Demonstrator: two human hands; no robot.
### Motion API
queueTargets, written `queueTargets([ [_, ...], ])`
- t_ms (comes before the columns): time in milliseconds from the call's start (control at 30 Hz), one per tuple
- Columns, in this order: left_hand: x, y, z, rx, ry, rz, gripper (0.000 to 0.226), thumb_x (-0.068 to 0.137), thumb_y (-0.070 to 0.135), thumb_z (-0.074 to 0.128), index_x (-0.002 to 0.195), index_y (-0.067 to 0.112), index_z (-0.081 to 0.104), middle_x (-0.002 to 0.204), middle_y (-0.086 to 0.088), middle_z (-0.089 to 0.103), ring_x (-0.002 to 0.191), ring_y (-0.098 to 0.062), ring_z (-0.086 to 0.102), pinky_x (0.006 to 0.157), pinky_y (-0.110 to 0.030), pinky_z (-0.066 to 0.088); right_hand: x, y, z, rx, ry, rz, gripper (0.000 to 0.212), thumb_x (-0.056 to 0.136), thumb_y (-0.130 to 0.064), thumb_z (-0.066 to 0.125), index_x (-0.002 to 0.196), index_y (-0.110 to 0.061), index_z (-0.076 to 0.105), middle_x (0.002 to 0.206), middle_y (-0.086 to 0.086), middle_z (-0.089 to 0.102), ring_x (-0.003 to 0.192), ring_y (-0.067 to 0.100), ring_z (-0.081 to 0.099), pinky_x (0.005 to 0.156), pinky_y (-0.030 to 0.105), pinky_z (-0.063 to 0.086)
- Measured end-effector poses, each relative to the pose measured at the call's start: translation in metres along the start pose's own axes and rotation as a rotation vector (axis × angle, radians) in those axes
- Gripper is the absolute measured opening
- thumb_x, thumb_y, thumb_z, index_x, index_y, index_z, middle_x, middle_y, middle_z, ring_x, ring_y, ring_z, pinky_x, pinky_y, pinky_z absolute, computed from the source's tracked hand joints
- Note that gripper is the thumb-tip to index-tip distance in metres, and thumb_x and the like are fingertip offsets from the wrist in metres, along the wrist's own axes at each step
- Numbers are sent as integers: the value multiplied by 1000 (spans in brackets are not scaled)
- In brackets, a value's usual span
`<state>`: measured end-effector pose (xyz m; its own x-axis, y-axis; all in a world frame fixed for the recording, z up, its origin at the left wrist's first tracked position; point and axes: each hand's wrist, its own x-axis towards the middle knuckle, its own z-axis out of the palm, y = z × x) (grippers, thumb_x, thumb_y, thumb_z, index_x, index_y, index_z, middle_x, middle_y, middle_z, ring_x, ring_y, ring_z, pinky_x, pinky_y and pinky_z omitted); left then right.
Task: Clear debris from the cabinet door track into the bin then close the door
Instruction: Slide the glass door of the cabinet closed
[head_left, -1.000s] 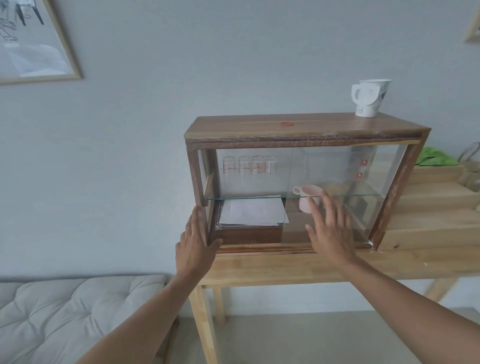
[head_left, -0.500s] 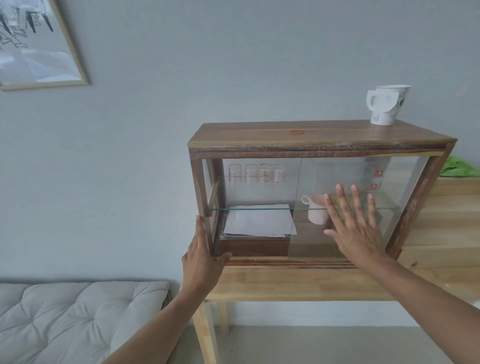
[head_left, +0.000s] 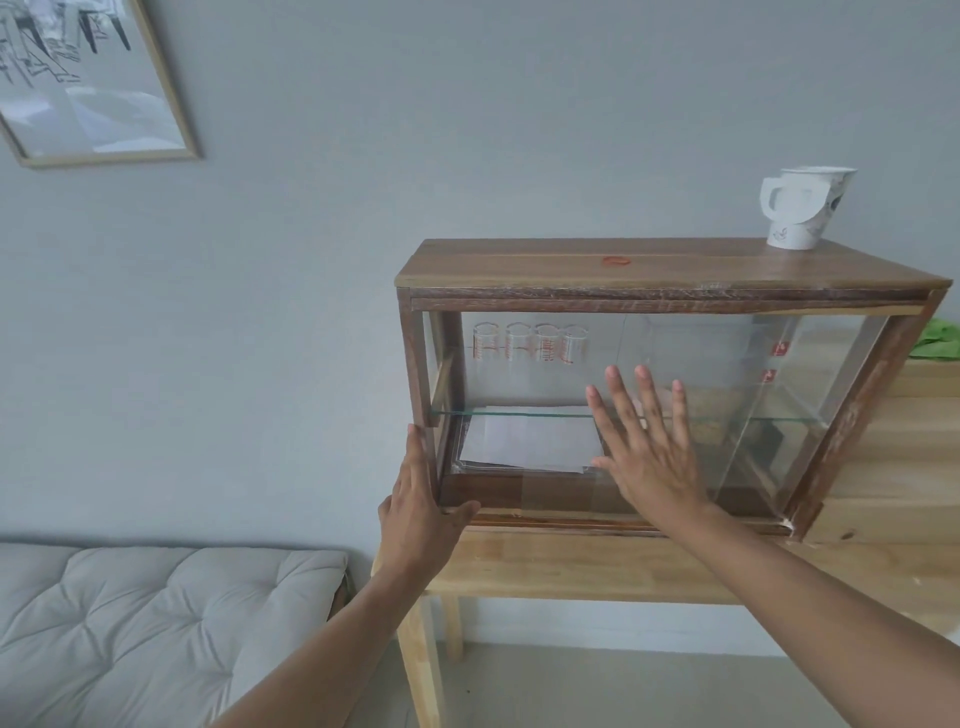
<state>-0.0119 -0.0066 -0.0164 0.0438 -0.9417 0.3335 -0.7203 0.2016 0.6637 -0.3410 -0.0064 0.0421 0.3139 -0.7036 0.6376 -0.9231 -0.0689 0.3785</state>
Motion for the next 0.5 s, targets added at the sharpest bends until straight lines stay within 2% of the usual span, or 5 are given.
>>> queueTargets([
  [333, -4, 9, -2, 7, 19, -16, 141, 76, 50, 89, 159, 49, -25, 173, 9, 24, 152, -23, 38, 116, -63, 36, 44, -77, -4, 71, 5, -49, 122, 86, -53, 80, 171, -18, 0, 181, 13, -4, 166, 44, -2, 128, 72, -4],
  [500, -5, 12, -3, 2, 32, -5, 141, 77, 50, 89, 158, 49, -27, 175, 12, 16, 156, -19, 30, 117, -59, 35, 57, -103, 0, 89, 16, -63, 122, 86, -56, 78, 171, -19, 0, 181, 12, -5, 166, 42, -5, 129, 70, -6],
])
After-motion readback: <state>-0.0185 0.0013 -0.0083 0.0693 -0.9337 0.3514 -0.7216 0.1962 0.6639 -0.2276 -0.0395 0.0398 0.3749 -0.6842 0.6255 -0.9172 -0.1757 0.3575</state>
